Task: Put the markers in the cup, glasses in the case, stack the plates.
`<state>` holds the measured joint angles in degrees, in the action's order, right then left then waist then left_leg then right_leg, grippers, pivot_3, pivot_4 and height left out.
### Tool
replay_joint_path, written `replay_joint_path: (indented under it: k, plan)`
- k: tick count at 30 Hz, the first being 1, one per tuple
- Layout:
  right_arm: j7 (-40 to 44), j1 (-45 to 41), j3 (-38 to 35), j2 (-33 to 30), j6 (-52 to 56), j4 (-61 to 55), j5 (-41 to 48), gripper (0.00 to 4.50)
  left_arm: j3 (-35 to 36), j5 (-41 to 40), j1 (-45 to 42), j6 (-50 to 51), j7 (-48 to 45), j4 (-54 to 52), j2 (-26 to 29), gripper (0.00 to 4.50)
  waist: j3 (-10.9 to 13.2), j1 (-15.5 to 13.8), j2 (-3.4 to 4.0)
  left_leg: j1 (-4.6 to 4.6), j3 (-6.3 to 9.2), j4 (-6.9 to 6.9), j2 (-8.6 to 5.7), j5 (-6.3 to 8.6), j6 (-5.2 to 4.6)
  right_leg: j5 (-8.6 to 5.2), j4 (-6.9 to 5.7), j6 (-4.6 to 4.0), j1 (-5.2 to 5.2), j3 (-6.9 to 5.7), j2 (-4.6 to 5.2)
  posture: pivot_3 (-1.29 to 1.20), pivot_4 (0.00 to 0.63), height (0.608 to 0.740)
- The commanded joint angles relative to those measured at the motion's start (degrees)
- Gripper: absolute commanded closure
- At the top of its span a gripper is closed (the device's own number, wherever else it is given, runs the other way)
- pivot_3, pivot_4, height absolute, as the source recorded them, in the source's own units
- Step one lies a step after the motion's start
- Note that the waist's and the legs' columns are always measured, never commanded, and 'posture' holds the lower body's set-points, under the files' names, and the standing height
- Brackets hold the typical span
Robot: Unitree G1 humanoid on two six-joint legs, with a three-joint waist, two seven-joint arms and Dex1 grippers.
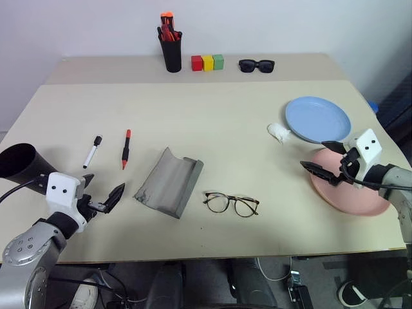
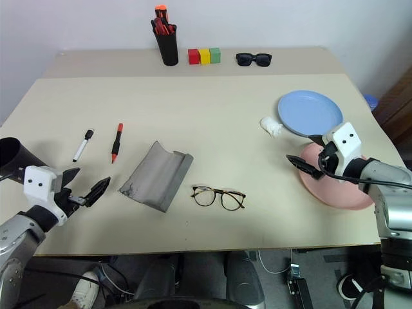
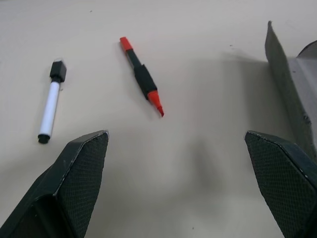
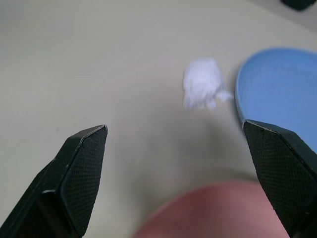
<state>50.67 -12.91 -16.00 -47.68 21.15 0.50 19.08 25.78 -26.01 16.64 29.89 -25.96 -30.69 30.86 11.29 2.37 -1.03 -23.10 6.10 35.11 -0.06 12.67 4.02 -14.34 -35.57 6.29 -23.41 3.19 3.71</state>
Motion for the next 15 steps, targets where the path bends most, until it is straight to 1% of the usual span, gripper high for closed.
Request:
replay_joint_path:
  k: [1,6,10,15]
  plan:
    - [-0.09,-1.75,0.23,0.07,-1.18,0.31,0.06,0.04,1.09,-0.38,0.18,-0.6,0.73,-2.7,-0.47,0.0,0.0,-0.04,0.0,-0.01,0.0,0.0,0.0,0.0,0.0,0.0,0.0,0.0,0.0,0.0,0.0,0.0,0.15,0.74]
    - [0.22,-5.11,2.91,0.89,-2.43,2.77,-0.73,0.04,1.72,-0.15,0.85,-0.71,2.13,-3.33,-1.53,0.0,0.0,-0.04,0.0,0.0,0.0,0.03,0.0,0.0,0.0,0.01,0.0,0.0,0.02,0.0,0.01,0.0,0.15,0.74]
    - [0.0,-6.88,4.6,2.12,-1.77,1.6,-0.37,0.04,1.31,-0.89,0.86,0.67,3.46,-4.84,-2.25,0.0,0.0,0.06,0.0,0.03,0.0,0.02,0.0,0.0,0.0,0.01,-0.05,0.0,0.01,0.0,-0.01,0.0,0.15,0.74]
    - [-1.41,-8.11,7.01,4.93,-1.11,-1.53,0.03,0.04,-0.77,-0.24,-2.05,2.58,6.08,-5.06,-2.48,0.0,-0.01,-0.03,0.0,0.02,0.01,0.03,0.0,0.0,0.0,0.01,-0.06,0.01,0.03,0.0,-0.01,0.0,0.15,0.74]
